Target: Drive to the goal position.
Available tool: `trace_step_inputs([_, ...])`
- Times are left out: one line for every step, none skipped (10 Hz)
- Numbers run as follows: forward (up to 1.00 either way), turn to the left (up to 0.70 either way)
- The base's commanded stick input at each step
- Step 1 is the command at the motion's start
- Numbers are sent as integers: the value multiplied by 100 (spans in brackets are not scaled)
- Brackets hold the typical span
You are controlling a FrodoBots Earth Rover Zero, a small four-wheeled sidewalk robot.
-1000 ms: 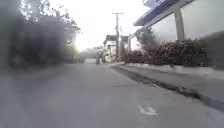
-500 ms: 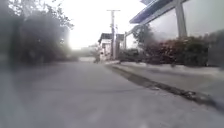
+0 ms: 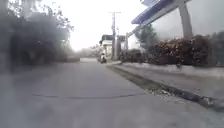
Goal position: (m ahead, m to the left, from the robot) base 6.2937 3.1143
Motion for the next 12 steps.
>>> trace_step_inputs([100,0])
trace_step_inputs([100,0])
trace_step_inputs([100,0])
trace_step_inputs([100,0])
trace_step_inputs([100,0])
trace_step_inputs([100,0])
trace_step_inputs([100,0])
trace_step_inputs([100,0])
trace_step_inputs([100,0])
trace_step_inputs([100,0])
trace_step_inputs([100,0])
trace_step_inputs([100,0])
